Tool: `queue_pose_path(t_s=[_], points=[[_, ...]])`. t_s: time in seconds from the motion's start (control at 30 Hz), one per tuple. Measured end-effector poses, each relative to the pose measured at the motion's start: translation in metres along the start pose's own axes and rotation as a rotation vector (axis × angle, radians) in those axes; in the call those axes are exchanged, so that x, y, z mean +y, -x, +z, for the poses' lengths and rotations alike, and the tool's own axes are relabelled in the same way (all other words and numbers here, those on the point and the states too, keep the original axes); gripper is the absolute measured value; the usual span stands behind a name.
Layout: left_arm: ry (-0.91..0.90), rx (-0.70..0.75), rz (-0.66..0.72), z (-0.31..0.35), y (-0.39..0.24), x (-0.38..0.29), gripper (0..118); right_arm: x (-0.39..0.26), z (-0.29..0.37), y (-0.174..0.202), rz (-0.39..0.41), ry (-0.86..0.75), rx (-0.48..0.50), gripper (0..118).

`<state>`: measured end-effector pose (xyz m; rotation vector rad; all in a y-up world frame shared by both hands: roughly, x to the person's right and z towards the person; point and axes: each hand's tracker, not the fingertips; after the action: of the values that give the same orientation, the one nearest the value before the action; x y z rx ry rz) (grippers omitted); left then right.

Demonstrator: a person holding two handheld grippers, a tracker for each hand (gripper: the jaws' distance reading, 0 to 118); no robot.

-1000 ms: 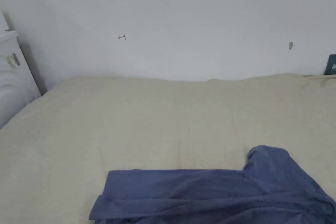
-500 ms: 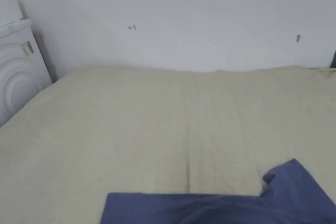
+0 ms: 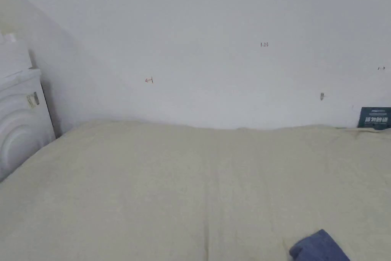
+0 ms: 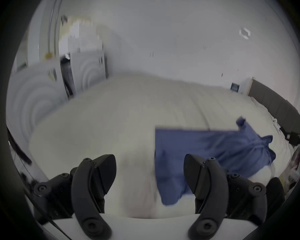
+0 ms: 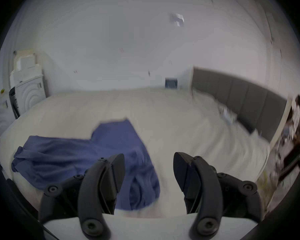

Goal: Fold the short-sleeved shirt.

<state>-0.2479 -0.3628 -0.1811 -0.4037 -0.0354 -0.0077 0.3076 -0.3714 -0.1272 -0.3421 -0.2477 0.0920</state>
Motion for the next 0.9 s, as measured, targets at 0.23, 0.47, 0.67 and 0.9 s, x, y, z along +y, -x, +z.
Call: queue_pose_path(t_s=[0.23,0.47,0.67,0.9], points=[[-0.240,-0.129,-0.042,0.038,-0.055,0.061,86,0.064,0.029,0.042,-0.058,-0.114,0.150,78],[-0.246,-0.166,-0.104,0.043,-0.089,0.060,84,0.059,0.033,0.068,-0.043,-0.105,0.196,77],[-0.195,-0.177,-0.085,0.042,-0.087,0.046,7,0.043,0.036,0.080,0.004,-0.053,0.235,11],[-0.167,-0.152,-0.067,0.040,-0.081,0.034,0,0.038,0.036,0.081,-0.014,-0.038,0.256,1]])
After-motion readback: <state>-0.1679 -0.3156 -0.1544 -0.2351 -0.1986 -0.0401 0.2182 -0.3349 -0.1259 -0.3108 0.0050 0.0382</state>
